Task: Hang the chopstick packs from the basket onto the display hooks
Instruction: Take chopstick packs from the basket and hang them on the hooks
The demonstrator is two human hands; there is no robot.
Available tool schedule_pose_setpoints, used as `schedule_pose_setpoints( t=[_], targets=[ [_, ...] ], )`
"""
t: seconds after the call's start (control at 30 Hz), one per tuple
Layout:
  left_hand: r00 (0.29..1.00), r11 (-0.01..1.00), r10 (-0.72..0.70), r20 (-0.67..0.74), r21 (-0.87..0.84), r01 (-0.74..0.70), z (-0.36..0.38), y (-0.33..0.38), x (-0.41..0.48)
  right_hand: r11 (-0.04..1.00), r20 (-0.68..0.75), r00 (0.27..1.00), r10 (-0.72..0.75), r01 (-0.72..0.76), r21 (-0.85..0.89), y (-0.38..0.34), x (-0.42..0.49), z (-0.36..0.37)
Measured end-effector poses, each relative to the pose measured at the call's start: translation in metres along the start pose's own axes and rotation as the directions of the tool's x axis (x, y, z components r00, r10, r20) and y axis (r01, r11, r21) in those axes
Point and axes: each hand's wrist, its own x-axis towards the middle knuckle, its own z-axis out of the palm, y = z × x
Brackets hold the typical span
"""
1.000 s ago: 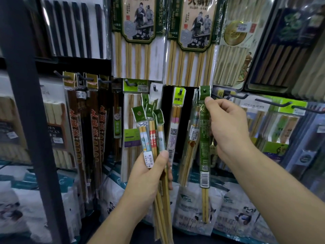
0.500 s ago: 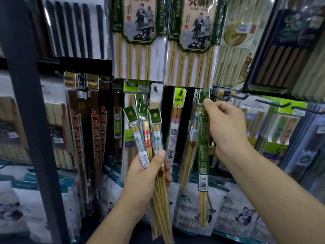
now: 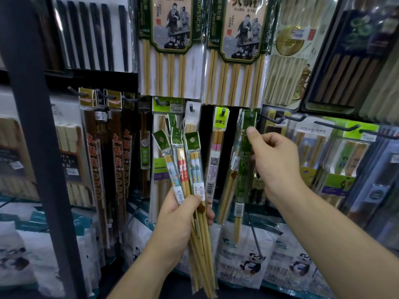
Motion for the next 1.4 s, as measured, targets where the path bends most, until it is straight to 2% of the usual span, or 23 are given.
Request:
schedule_pose_setpoints(
  t=[0.13, 0.2, 0.3, 0.4, 0.57, 0.7, 0.9, 1.4],
  targets=[
    [0.997, 0.997, 0.068, 0.029, 0.039, -0.069, 0.005, 0.004, -0.002, 0.996, -0.011, 0.996, -0.084, 0.083, -0.019, 0.005, -0.014, -0.001],
    [0.997, 0.997, 0.071, 0.042, 0.026, -0.072, 0.008, 0.006, -0.004, 0.99, 0.083, 0.986, -0.143, 0.144, -0.006, 0.005, -0.026, 0.002],
    [0.995, 0.998, 0.066, 0.072, 0.0, -0.066, 0.011, 0.006, -0.005, 0.987, 0.261, 0.954, -0.147, 0.158, -0.021, -0.001, -0.041, 0.008],
    [0.994, 0.997, 0.078, 0.078, -0.008, -0.077, 0.011, 0.004, -0.004, 0.983, 0.319, 0.933, -0.168, 0.183, -0.016, -0.007, -0.044, 0.01],
    [0.995, 0.994, 0.096, 0.018, 0.046, -0.097, 0.003, -0.001, 0.002, 0.987, 0.231, 0.961, -0.15, 0.133, 0.088, -0.016, -0.031, 0.004],
    [0.997, 0.997, 0.074, 0.023, -0.009, -0.074, 0.002, -0.002, 0.001, 0.985, 0.133, 0.986, -0.097, 0.076, 0.154, -0.021, -0.014, 0.0],
    [0.995, 0.996, 0.088, 0.047, -0.011, -0.088, 0.003, -0.002, 0.0, 0.995, 0.108, 0.994, -0.035, 0.025, 0.092, -0.02, -0.004, -0.001],
    [0.997, 0.998, 0.065, 0.05, -0.013, -0.064, 0.001, -0.005, 0.003, 0.999, 0.069, 0.996, -0.05, 0.049, 0.016, -0.018, 0.005, 0.001]
  ],
)
